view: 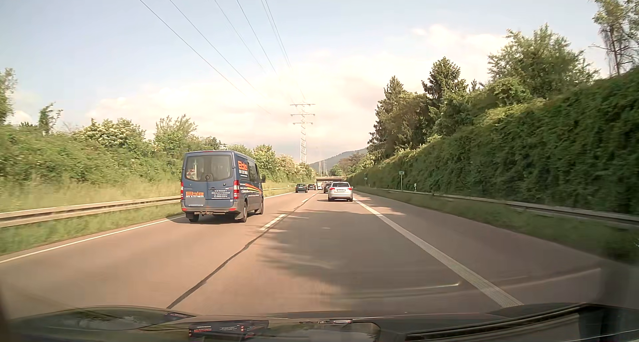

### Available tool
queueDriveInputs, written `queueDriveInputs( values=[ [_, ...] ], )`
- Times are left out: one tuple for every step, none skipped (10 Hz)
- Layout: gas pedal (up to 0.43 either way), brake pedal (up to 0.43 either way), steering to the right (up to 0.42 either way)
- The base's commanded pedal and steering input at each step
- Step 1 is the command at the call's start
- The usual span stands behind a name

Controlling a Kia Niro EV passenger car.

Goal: Follow the waypoints while adhering to traffic rules and regulations

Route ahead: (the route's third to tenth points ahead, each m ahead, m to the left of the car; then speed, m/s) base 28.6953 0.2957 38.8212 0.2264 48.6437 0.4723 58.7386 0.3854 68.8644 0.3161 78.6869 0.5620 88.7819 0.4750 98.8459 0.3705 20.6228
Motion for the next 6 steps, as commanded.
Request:
queueDriveInputs(
  values=[
    [0.157, 0.000, 0.000],
    [0.157, 0.000, 0.001],
    [0.150, 0.000, 0.000],
    [0.130, 0.000, 0.000],
    [0.130, 0.000, 0.000],
    [0.130, 0.000, 0.000]
  ],
)
